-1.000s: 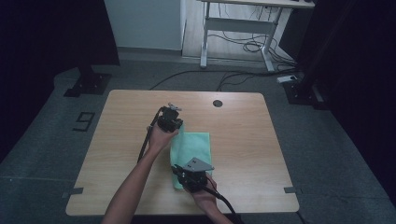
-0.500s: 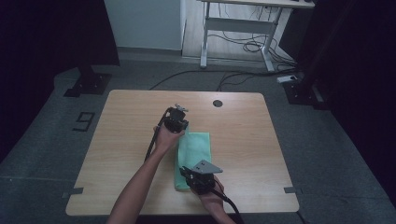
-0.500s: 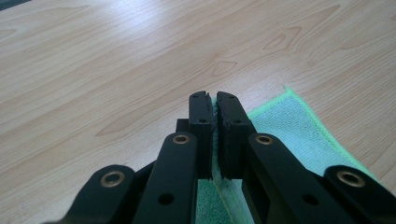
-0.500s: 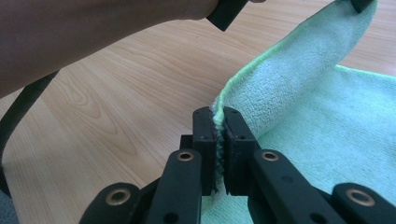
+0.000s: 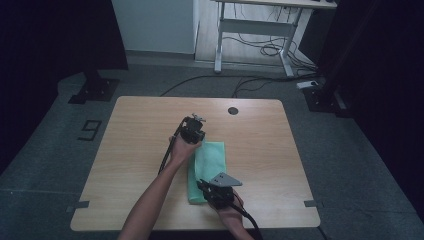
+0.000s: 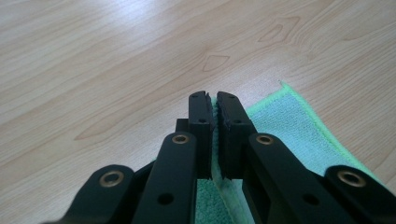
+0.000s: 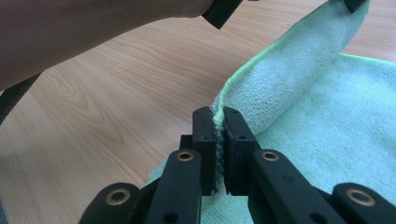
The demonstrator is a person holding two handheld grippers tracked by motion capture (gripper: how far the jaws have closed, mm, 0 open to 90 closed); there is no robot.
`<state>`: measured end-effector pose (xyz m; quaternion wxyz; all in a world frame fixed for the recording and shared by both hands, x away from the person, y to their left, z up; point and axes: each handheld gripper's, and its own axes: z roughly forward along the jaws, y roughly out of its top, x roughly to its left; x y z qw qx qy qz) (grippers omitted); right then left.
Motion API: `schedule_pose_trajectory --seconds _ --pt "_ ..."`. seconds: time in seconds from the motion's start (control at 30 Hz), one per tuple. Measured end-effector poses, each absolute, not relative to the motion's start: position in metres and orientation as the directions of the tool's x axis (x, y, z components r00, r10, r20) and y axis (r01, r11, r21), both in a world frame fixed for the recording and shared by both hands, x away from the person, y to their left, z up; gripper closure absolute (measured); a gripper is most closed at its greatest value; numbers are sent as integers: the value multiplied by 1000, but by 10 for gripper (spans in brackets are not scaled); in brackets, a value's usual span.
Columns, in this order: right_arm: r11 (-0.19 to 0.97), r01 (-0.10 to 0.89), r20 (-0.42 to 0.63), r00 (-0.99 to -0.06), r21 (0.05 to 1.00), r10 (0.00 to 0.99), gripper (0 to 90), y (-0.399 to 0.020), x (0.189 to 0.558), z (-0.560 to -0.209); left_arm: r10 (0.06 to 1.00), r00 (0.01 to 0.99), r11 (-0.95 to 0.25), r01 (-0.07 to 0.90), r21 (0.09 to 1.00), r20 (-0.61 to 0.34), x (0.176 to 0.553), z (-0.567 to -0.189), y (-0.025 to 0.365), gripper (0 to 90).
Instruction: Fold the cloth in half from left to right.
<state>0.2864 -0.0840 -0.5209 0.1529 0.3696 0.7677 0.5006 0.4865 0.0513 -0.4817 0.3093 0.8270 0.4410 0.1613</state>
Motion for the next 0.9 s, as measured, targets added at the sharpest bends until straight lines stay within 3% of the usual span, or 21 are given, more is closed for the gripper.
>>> schedule_pose_trajectory --seconds 0.9 --pt "227 448 148 -660 864 737 848 -98 286 -531 816 579 -448 637 628 -5 488 -496 29 848"
